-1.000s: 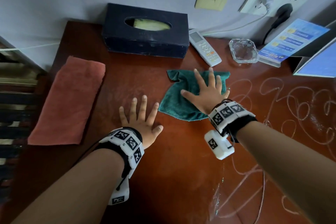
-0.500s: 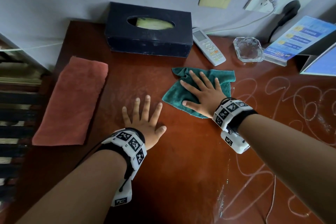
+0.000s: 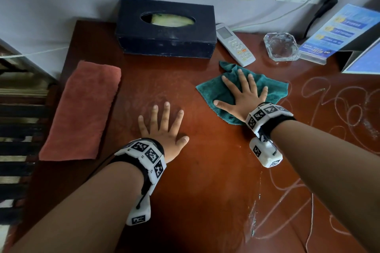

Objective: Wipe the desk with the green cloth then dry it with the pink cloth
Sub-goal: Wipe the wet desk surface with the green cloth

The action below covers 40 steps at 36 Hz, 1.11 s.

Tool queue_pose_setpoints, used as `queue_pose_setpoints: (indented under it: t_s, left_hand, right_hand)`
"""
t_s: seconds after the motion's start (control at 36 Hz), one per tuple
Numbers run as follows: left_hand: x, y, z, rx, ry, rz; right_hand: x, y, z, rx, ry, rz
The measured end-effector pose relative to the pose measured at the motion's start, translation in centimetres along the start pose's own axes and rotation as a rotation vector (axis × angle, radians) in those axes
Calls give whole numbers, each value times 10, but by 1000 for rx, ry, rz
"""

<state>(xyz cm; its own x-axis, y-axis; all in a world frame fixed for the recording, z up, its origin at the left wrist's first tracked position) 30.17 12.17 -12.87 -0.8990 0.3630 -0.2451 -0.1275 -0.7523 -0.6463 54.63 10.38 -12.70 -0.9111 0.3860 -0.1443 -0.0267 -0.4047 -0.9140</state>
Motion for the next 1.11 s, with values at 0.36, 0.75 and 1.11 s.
queue_pose_setpoints:
  t_s: [0.36, 0.75, 1.11]
  left_hand:
    - [-1, -1, 1, -35, 7, 14]
    - [0, -1, 2, -111, 28, 6]
    - [-1, 0, 1, -174, -2, -21]
  right_hand:
    - [1, 17, 42, 78, 134, -129]
    - [14, 40, 98, 104, 170, -142]
    - [19, 50, 120, 95, 130, -141]
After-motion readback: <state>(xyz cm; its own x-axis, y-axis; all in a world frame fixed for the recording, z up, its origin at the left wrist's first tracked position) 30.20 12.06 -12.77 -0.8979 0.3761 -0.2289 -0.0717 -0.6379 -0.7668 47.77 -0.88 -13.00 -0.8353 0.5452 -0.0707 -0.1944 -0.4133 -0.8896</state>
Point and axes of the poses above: each hand's wrist, its own z-axis away from the middle knuckle, its own y-axis out of the palm, x = y × z, the point moved 6 cm from there along -z, towards the middle knuckle, and after that the axes turned 14 degrees about z, right-handed, at the moved point
